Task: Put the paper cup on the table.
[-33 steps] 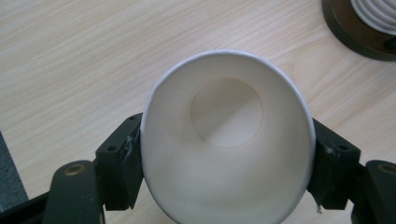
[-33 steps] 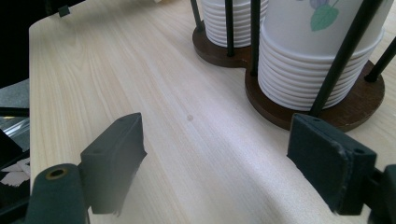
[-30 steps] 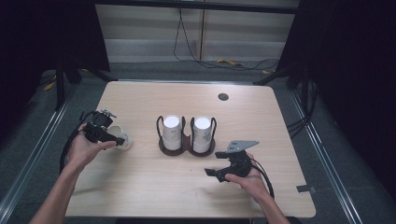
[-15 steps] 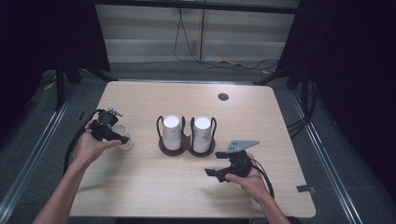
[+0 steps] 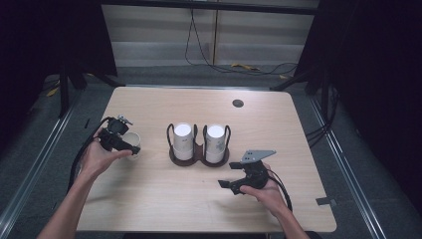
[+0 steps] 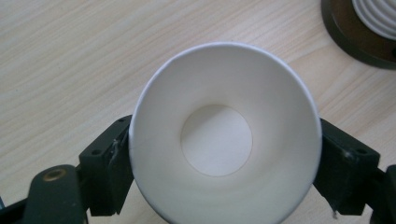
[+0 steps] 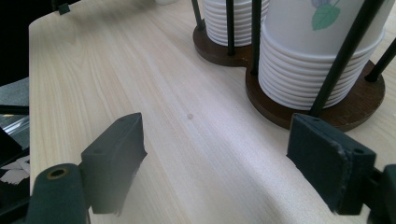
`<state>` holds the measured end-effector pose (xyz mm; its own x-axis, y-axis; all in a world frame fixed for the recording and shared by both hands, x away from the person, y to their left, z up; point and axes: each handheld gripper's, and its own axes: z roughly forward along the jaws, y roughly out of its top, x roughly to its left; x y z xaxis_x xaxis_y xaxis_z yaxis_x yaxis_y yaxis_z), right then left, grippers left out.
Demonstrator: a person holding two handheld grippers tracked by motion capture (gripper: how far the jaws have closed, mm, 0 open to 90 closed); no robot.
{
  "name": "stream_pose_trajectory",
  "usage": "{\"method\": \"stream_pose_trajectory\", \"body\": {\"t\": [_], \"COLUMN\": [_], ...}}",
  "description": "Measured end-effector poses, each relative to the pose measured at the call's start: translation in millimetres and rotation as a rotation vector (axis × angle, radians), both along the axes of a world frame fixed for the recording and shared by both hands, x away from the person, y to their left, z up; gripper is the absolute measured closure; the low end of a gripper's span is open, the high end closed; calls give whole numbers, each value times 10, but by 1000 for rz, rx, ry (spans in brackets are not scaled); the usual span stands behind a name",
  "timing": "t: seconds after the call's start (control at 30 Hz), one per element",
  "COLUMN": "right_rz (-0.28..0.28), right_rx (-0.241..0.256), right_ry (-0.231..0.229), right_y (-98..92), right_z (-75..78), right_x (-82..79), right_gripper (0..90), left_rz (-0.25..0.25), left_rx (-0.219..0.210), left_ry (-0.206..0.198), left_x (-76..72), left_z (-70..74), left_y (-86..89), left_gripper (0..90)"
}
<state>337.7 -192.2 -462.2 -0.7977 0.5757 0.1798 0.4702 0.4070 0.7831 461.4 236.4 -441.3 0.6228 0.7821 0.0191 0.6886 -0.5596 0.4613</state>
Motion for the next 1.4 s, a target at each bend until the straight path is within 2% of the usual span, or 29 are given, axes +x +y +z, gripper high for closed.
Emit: {"method": "stream_pose_trajectory", "body": {"t": [0.2,0.33,0.5,0.77,0.9,1.07,1.13,1.2,1.4], "right_rz": [1,-1,0,-3,-3,-3,-4,-3,-8], "right_rx": [-5,-5,-4,-1,-4,-4,-3,-3,-2], "right_ry": [2,-1,2,-2,-2,0,-1,0,1], "right_y": [8,8,5,-14,-12,-8,-9,-11,-18], "right_z": [-5,-2,-6,7,8,7,8,7,5], "right_x": [0,-4,1,4,0,-1,-2,0,7], "right_gripper": [190,191,191,193,193,193,194,195,195], "left_rz": [-11,15,26,61,79,79,79,88,82], "left_rx": [-9,-33,-42,-91,-130,-154,-151,-173,-202], "left_ry": [-9,-17,-32,-63,-73,-77,-78,-68,-88], "left_x": [-24,-62,-100,-185,-221,-273,-286,-300,-415], "left_z": [15,-3,-13,-56,-85,-107,-118,-147,-163], "left_y": [19,51,112,206,259,305,337,371,424], "left_gripper": [185,184,188,200,193,190,192,192,217]}}
